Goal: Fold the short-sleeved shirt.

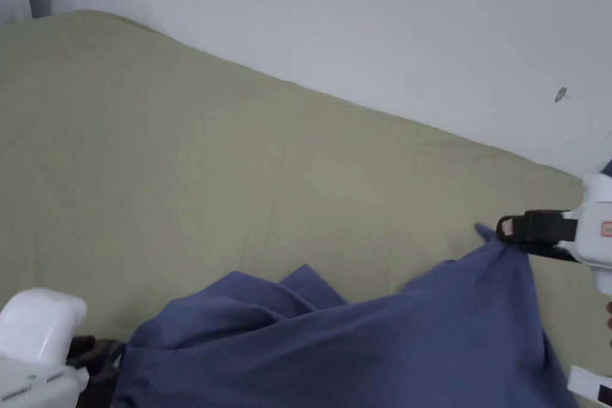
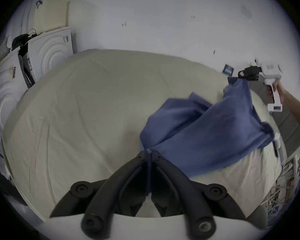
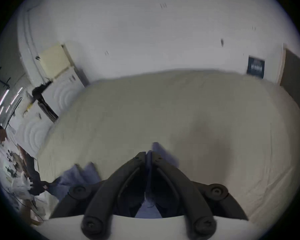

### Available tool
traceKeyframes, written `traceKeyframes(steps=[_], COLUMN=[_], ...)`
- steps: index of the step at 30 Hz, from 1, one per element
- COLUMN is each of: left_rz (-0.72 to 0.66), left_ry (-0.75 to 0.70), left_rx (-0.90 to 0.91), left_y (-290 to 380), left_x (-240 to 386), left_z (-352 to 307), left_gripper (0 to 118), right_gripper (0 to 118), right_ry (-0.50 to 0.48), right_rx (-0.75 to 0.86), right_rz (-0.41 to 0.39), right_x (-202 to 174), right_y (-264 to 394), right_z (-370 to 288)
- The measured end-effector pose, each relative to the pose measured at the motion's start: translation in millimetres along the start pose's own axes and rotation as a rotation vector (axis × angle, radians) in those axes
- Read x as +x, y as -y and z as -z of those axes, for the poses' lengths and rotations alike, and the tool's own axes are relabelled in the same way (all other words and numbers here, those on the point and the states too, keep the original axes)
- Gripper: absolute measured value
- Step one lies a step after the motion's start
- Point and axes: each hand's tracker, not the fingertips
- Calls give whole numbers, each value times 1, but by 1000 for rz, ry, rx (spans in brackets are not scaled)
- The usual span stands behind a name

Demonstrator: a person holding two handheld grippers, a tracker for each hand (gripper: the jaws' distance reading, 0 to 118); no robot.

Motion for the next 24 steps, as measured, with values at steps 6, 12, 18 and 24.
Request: traceKeyframes(steps=[6,12,18,24], left_rz=[44,115,233,269], left_ry=[45,85,72,77], left_rx=[132,233,324,381], left_y=[-72,-160,-248,-332], left_x=[8,15,29,53], left_z=[-27,-46,-61,-64], left_gripper=[2,2,2,2], right_gripper=[8,8,8,8], right_ry=[57,155,260,357], right_rx=[198,362,512,622], right_rz=[-53,-68,-89,-66], right_x=[-22,-35,-46,-41], right_y=[-44,-99,-150,-196], right_z=[-69,-130,-175,-196])
